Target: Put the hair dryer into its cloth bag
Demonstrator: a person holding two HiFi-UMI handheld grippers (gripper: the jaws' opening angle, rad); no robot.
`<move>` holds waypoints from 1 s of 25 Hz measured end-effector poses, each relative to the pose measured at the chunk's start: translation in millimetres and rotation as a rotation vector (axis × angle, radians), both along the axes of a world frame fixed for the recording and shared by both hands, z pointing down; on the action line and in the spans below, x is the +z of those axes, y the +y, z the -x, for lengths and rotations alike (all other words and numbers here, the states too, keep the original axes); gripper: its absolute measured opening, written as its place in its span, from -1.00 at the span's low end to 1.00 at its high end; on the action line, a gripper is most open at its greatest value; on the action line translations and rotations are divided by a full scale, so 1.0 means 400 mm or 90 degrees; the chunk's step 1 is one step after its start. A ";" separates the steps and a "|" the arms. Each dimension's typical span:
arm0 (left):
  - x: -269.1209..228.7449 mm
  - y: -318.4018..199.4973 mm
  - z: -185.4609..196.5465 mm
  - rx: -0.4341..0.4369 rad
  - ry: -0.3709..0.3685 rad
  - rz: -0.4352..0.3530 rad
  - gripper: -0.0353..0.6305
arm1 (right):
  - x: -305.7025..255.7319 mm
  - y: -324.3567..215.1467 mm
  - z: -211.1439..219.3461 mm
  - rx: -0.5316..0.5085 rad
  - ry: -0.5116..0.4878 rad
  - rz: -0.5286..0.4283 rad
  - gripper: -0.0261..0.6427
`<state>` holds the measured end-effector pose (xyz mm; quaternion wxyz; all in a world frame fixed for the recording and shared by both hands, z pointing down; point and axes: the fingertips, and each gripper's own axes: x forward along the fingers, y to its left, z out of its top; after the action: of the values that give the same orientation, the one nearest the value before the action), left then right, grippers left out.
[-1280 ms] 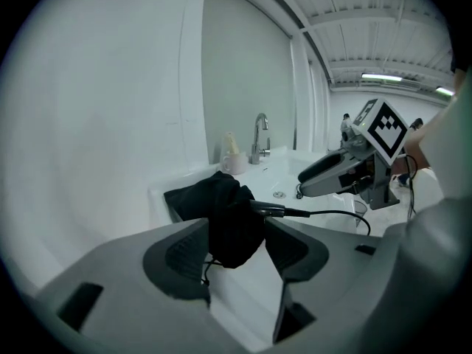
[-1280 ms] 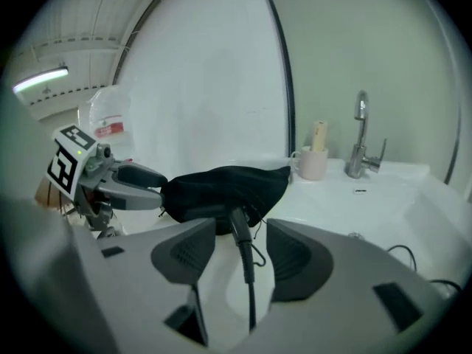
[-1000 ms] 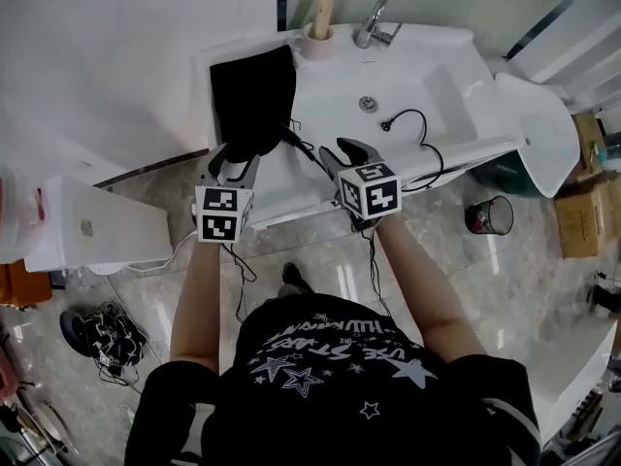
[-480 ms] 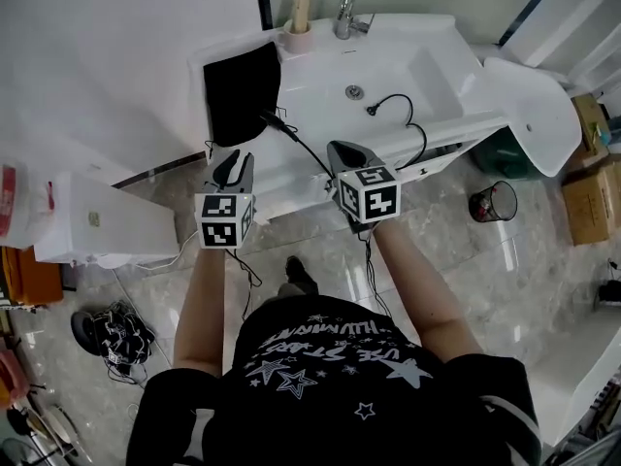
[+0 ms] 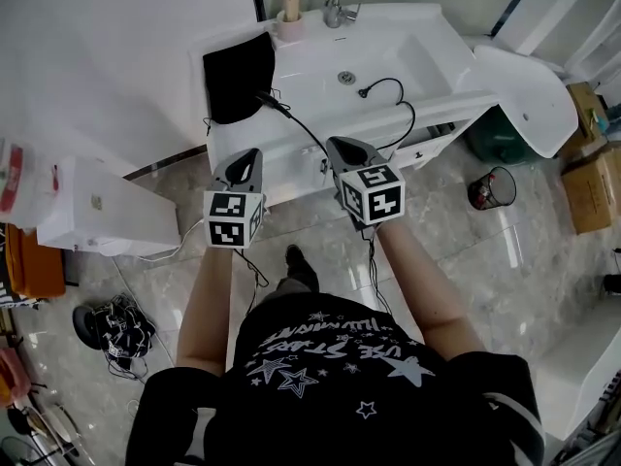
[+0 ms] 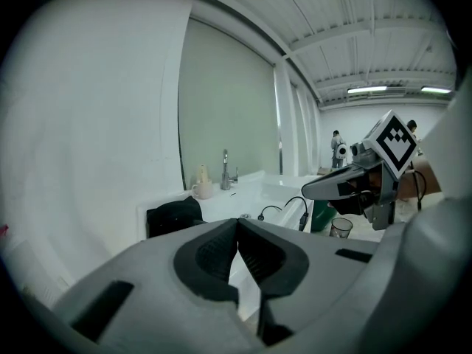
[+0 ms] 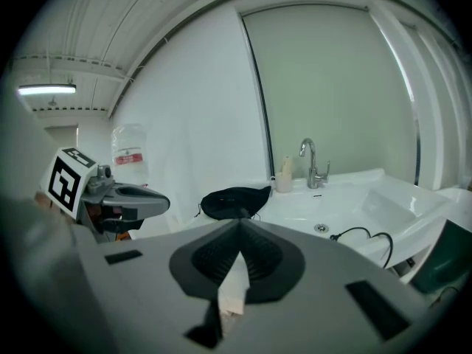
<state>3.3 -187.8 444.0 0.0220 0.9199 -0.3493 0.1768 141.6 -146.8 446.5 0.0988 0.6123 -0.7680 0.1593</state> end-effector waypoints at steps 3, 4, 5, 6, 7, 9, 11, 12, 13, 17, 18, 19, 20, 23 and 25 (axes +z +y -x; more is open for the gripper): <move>-0.008 0.057 0.006 0.006 0.002 -0.003 -0.86 | -0.016 0.057 0.018 -0.007 0.009 -0.010 -0.90; -0.009 0.076 0.007 0.007 0.003 -0.004 -0.86 | -0.019 0.076 0.024 -0.011 0.013 -0.011 -0.90; -0.010 0.095 0.009 0.009 0.003 -0.004 -0.86 | -0.020 0.094 0.031 -0.016 0.019 -0.011 -0.90; -0.011 0.112 0.012 0.011 0.003 -0.005 -0.86 | -0.022 0.110 0.039 -0.021 0.024 -0.012 -0.90; -0.010 0.128 0.016 0.012 0.003 -0.005 -0.86 | -0.023 0.125 0.046 -0.025 0.028 -0.013 -0.90; -0.009 0.159 0.025 0.012 0.005 -0.003 -0.86 | -0.026 0.154 0.058 -0.030 0.034 -0.015 -0.90; -0.010 0.194 0.034 0.010 0.009 0.001 -0.86 | -0.031 0.185 0.067 -0.032 0.034 -0.019 -0.90; -0.011 0.214 0.039 0.008 0.010 0.003 -0.86 | -0.034 0.200 0.071 -0.033 0.034 -0.021 -0.90; -0.011 0.233 0.045 0.008 0.010 0.003 -0.86 | -0.035 0.216 0.075 -0.035 0.033 -0.022 -0.90; -0.007 0.305 0.067 0.002 0.008 0.008 -0.86 | -0.026 0.271 0.090 -0.044 0.032 -0.019 -0.90; -0.005 0.319 0.074 -0.001 0.008 0.010 -0.86 | -0.022 0.282 0.094 -0.045 0.029 -0.018 -0.90; -0.003 0.332 0.081 -0.004 0.008 0.012 -0.86 | -0.018 0.292 0.098 -0.047 0.026 -0.016 -0.90; -0.002 0.342 0.088 -0.006 0.008 0.015 -0.86 | -0.013 0.300 0.103 -0.048 0.021 -0.014 -0.90; -0.001 0.359 0.102 -0.012 0.005 0.019 -0.86 | -0.006 0.311 0.114 -0.050 0.011 -0.011 -0.90; -0.001 0.363 0.100 -0.010 0.002 0.018 -0.86 | -0.007 0.314 0.115 -0.048 0.006 -0.014 -0.90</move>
<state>-36.6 -42.4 443.8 0.0369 0.9170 -0.3539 0.1800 95.6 -21.0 443.6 0.1018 0.5846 -0.7919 0.1441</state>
